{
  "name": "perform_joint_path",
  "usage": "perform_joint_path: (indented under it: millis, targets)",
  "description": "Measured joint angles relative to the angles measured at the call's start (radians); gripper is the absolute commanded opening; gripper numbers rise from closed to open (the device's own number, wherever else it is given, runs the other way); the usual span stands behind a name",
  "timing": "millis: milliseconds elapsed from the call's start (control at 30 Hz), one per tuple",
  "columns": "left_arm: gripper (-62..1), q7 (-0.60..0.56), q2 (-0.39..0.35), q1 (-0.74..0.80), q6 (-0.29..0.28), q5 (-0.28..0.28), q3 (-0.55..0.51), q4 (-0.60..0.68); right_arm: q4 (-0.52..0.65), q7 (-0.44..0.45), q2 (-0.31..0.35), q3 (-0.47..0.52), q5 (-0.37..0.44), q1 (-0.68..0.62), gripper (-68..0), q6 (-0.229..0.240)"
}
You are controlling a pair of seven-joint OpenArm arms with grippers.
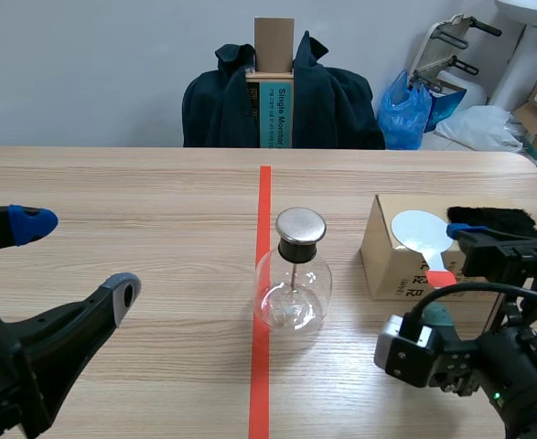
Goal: Do the electroscope experiment.
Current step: 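Pick up the white charging plate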
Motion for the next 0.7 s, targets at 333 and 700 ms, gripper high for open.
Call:
perform_joint_path:
  millis: [333, 700]
  targets:
    - [1.4, 0.0, 0.0, 0.0, 0.0, 0.0, 0.0, 0.0, 0.0, 0.001, 0.002, 0.0, -0.01, 0.016, 0.4, -0.001]
    - [1.4, 0.0, 0.0, 0.0, 0.0, 0.0, 0.0, 0.0, 0.0, 0.005, 0.002, 0.0, -0.03, 0.016, -31.2, -0.001]
